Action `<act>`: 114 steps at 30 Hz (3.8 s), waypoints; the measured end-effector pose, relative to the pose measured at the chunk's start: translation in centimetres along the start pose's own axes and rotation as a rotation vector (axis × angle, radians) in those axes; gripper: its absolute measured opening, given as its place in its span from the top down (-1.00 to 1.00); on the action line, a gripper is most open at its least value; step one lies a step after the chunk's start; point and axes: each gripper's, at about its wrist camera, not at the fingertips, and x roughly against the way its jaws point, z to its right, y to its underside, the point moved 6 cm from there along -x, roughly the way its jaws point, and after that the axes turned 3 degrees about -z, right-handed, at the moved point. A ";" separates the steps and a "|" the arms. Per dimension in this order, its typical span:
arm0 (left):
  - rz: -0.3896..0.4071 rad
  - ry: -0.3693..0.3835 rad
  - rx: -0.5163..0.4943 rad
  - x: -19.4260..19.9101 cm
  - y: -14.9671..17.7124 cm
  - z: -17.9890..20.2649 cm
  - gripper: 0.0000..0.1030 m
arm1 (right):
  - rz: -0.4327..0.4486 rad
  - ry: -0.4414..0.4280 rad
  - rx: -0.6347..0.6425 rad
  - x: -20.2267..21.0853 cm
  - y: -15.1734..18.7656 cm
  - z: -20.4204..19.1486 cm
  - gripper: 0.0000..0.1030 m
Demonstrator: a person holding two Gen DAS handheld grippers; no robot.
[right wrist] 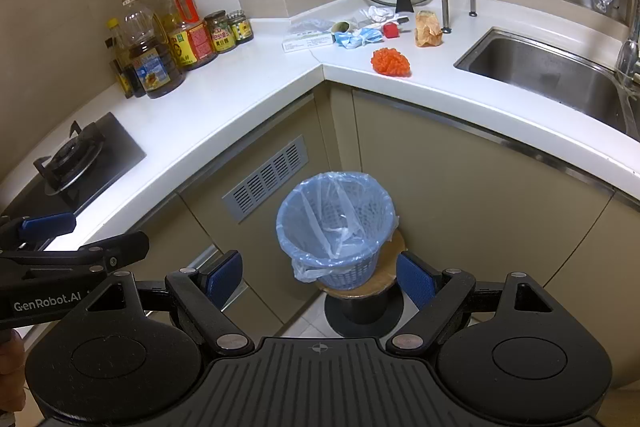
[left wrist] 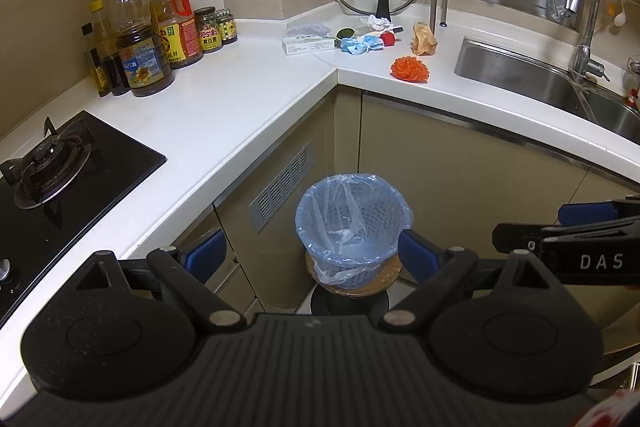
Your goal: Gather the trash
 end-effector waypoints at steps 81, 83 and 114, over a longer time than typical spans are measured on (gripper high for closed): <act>0.006 -0.011 -0.014 0.1 -0.5 1.1 -0.78 | 0.017 -0.008 -0.068 0.5 -0.7 3.6 -0.63; 0.004 -0.010 -0.010 -0.1 -0.7 1.2 -0.78 | 0.018 0.011 -0.092 0.5 -0.7 4.4 -0.63; 0.015 0.137 -0.061 -12.4 -10.1 2.0 -0.78 | 0.115 -0.083 -0.470 -5.3 -7.5 15.2 -0.63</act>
